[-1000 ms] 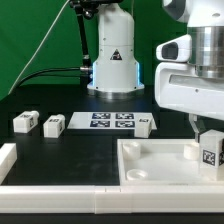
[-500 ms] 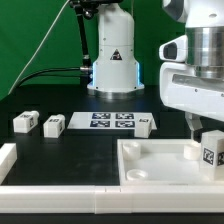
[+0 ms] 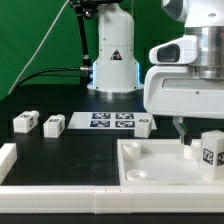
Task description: Assemble one leg
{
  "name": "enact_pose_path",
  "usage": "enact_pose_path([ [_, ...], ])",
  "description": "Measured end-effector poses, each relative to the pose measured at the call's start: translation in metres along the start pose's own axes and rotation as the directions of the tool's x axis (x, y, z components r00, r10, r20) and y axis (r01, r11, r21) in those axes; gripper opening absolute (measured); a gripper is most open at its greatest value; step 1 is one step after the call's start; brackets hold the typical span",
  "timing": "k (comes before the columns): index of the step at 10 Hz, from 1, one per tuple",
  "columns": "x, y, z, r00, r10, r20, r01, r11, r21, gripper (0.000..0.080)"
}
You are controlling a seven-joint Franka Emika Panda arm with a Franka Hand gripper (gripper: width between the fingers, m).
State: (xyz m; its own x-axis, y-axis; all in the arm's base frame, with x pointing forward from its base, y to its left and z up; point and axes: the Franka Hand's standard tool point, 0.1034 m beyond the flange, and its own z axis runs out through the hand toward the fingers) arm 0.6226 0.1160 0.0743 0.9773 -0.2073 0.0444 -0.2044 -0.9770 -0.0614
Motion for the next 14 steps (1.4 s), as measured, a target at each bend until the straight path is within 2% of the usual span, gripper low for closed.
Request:
enact_pose_path([
  [2,0.0009,-0.0013,-0.0009,0.967,-0.256,0.012,0.256,0.966,-0.016,0.0649],
  [4,0.0014,-0.0037,-0.0022,0.914,-0.405,0.022,0.405,0.914,-0.017,0.0649],
  [5,0.0023,-0.0017,-0.0023,0.852,-0.523,0.025,0.524,0.852,-0.020,0.0649],
  [7,0.0028,-0.0005,-0.0024,0.844,-0.536,0.026,0.537,0.843,-0.023,0.0649],
  [8,0.0030,-0.0001,-0.0024,0.844,-0.536,0.026,0.536,0.844,-0.024,0.0548],
  [9,0.0030,0.0000,-0.0024,0.844,-0.535,0.026,0.536,0.844,-0.024,0.0548],
  [10,0.0029,-0.0002,-0.0024,0.856,-0.516,0.026,0.517,0.856,-0.024,0.0364],
  [11,0.0030,0.0000,-0.0023,0.874,-0.486,0.025,0.486,0.873,-0.025,0.0291],
  [13,0.0029,-0.0003,-0.0024,0.890,-0.455,0.022,0.456,0.890,-0.024,0.0291],
  [14,0.0017,-0.0016,-0.0021,0.955,-0.295,0.011,0.296,0.955,-0.019,0.0291],
])
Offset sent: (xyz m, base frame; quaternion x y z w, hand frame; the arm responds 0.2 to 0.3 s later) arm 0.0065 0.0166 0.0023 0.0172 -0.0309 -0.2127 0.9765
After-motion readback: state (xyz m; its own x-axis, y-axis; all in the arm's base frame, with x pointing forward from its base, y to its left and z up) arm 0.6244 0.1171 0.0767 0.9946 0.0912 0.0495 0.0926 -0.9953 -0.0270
